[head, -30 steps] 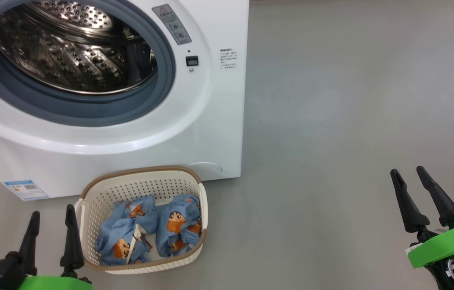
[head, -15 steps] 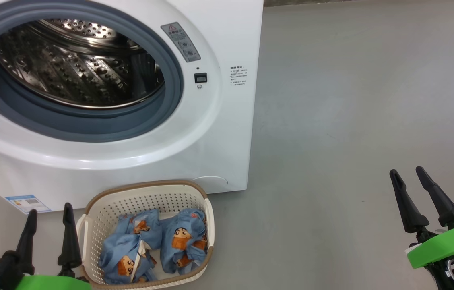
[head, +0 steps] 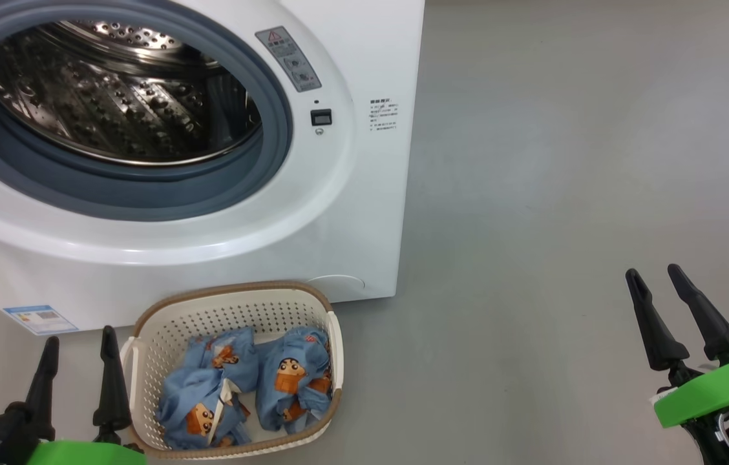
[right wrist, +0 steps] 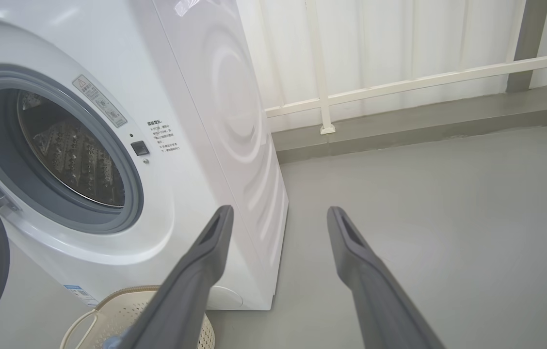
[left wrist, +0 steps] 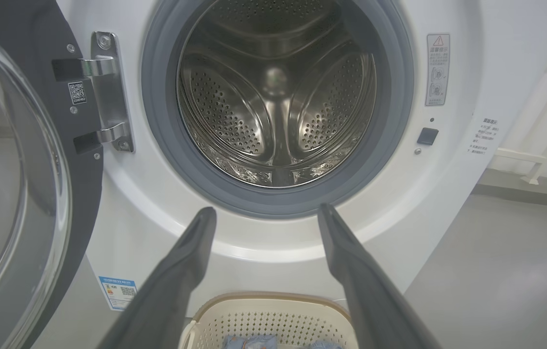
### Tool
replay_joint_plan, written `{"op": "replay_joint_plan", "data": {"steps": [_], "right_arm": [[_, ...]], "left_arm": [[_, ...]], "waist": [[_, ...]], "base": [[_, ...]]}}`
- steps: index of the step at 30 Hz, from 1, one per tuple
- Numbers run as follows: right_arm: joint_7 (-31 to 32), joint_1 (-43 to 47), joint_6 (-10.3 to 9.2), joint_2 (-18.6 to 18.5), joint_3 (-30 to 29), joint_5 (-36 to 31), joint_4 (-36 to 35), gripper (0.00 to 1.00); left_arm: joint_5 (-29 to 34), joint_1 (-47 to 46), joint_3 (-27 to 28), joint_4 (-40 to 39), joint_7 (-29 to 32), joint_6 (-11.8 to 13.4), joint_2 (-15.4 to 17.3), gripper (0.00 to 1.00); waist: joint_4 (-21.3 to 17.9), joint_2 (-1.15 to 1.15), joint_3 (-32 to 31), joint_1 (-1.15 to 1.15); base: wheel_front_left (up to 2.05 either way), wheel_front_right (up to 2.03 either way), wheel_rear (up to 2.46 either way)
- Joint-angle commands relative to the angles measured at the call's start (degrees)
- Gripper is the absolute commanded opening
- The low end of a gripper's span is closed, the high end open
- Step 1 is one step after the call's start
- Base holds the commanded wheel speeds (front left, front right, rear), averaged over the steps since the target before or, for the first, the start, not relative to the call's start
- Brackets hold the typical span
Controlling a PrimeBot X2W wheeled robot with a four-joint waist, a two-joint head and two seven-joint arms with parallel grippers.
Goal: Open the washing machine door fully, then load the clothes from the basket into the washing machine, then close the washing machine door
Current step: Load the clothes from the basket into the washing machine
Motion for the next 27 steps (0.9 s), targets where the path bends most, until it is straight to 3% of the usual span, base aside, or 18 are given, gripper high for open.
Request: {"op": "replay_joint_plan", "data": {"steps": [1, 11, 27], "right_arm": [[-0.70, -1.73, 0.43, -1.42, 0.94, -1.29, -1.43, 1.00], [-0.70, -3.73, 0.43, -0.37, 1.04, -2.11, -2.28, 1.00], [-0.70, -8.61, 0.43, 2.00, 1.90, -3.47, -2.83, 1.00]], "left_arm": [[0.30, -1.89, 1.96, -0.96, -0.30, -0.12, 1.21, 1.00], [0.20, -4.23, -0.30, 4.70, -0.30, -0.12, 1.52, 1.00], [0.84, -15.35, -5.70, 23.79, -0.30, -0.12, 2.09, 1.00]], "waist": [[-0.06, 0.00, 0.28, 0.00], [-0.80, 0.00, 4.31, 0.00], [-2.52, 0.00, 13.04, 0.00]], "base": [[0.00, 0.00, 0.00], [0.00, 0.00, 0.00], [0.00, 0.00, 0.00]]}}
